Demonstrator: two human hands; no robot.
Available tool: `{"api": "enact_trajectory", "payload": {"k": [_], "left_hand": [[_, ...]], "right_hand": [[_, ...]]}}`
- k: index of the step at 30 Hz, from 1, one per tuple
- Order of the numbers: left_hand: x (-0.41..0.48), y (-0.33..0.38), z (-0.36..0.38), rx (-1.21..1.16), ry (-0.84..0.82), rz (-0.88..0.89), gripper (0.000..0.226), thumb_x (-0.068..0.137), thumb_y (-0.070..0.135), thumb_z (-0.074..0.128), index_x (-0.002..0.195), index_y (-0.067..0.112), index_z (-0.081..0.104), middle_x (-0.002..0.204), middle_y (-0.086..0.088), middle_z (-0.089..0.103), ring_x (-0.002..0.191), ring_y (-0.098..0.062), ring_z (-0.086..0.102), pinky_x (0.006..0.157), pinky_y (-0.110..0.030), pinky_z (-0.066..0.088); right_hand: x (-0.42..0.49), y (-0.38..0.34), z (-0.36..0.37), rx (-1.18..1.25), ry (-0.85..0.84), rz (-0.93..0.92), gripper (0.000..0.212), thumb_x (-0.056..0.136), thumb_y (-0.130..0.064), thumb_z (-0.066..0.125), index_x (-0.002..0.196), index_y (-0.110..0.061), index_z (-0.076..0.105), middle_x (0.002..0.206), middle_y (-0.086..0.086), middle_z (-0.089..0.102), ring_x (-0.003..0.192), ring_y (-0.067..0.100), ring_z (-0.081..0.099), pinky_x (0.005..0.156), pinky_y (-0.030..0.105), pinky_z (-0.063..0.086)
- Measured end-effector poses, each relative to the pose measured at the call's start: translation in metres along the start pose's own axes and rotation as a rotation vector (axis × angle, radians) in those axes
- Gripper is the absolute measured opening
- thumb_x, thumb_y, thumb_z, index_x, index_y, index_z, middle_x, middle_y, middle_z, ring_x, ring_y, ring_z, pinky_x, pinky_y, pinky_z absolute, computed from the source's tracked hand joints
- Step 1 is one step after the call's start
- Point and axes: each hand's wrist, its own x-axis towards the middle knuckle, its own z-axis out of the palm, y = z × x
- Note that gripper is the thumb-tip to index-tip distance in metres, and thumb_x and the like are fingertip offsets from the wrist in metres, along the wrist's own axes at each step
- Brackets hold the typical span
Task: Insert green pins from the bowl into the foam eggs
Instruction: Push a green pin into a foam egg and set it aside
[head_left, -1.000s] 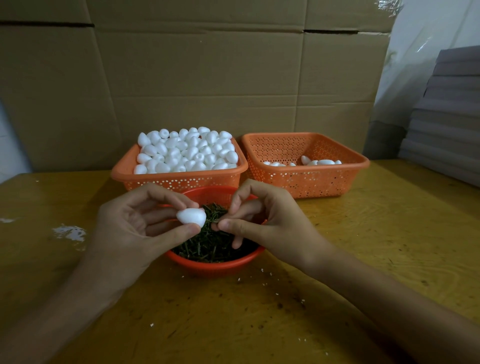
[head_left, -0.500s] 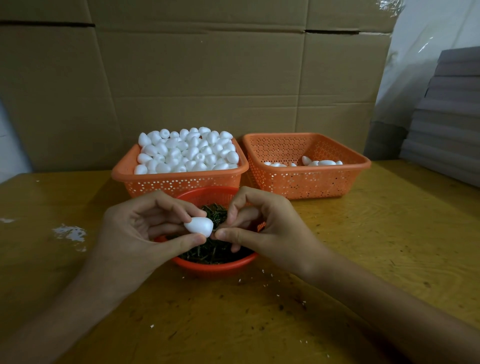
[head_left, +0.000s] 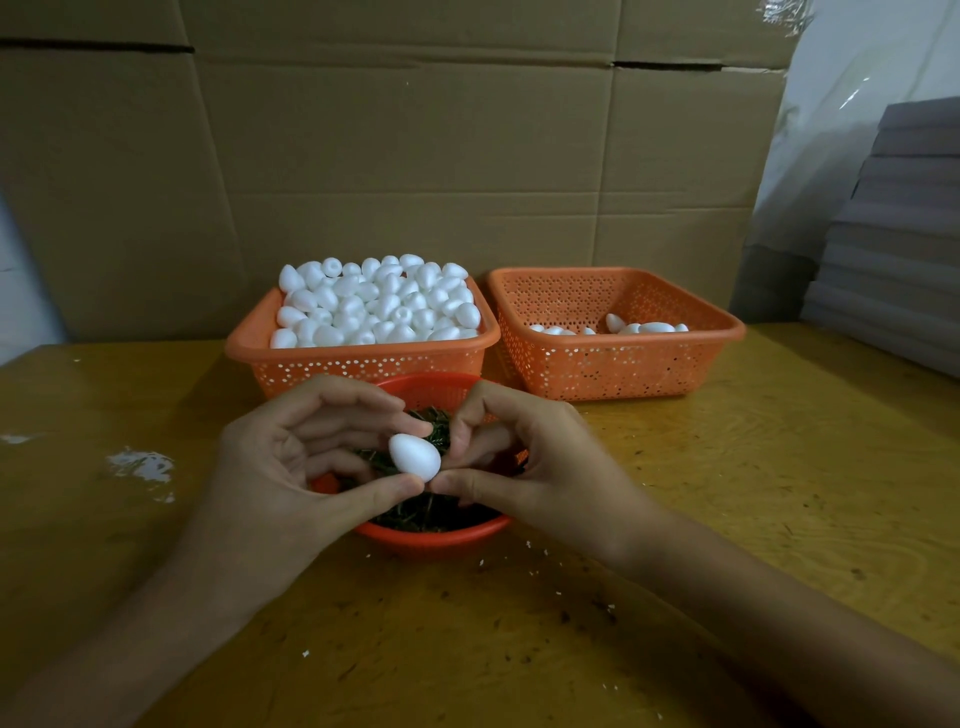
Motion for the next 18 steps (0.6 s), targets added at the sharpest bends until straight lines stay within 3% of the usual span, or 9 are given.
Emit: {"api": "enact_trajectory", "payload": {"k": [6, 18], "left_hand": [[-0.0005, 0.0006, -0.0014, 0.034, -0.04, 0.011, 0.05, 0.068, 0.014, 0.098, 0.108, 0.022, 0.07, 0.107, 0.0, 0.081, 0.103, -0.02, 0.077, 0.073, -0.031, 0.064], [-0.0017, 0.0013, -0.002, 0.075, -0.1, 0.059, 0.031, 0.074, 0.027, 0.087, 0.101, 0.03, 0.073, 0.101, 0.005, 0.082, 0.089, -0.027, 0.076, 0.068, -0.044, 0.058]], "right_hand": [[-0.0002, -0.0019, 0.0007, -0.071, -0.009, -0.014, 0.032, 0.086, -0.015, 0.085, 0.1, -0.012, 0.056, 0.089, -0.008, 0.08, 0.083, 0.007, 0.076, 0.079, 0.051, 0.058], [-0.0001, 0.0001, 0.0014, -0.107, 0.008, -0.044, 0.032, 0.086, -0.012, 0.084, 0.101, -0.011, 0.056, 0.088, -0.008, 0.08, 0.08, 0.011, 0.073, 0.075, 0.048, 0.055]]}}
